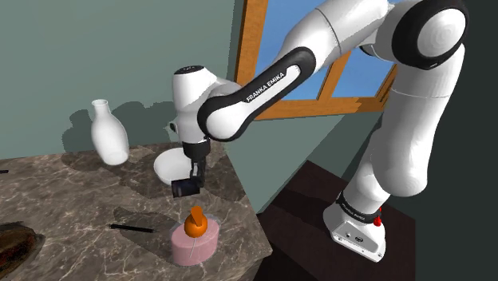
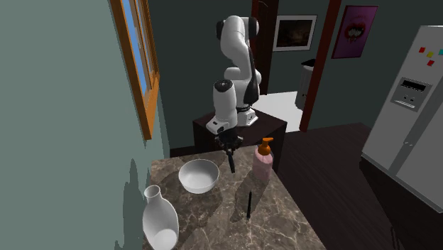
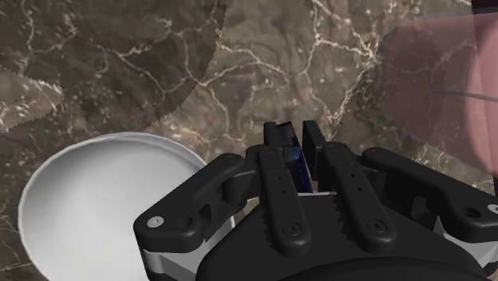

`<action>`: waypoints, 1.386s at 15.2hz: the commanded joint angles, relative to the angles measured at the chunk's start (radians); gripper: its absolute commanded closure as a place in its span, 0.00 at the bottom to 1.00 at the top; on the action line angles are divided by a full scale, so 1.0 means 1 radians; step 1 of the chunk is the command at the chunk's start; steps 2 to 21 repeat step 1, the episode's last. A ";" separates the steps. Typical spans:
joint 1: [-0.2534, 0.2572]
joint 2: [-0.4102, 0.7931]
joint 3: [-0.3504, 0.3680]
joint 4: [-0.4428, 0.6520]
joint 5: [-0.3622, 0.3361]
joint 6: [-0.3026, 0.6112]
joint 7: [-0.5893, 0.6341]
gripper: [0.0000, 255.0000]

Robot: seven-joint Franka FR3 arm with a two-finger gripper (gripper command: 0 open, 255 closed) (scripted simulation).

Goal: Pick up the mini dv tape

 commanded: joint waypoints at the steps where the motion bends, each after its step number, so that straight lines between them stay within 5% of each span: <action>1: -0.001 -0.005 0.001 0.003 0.002 -0.008 -0.002 1.00; 21: -0.001 -0.005 0.001 0.003 0.002 -0.008 -0.002 1.00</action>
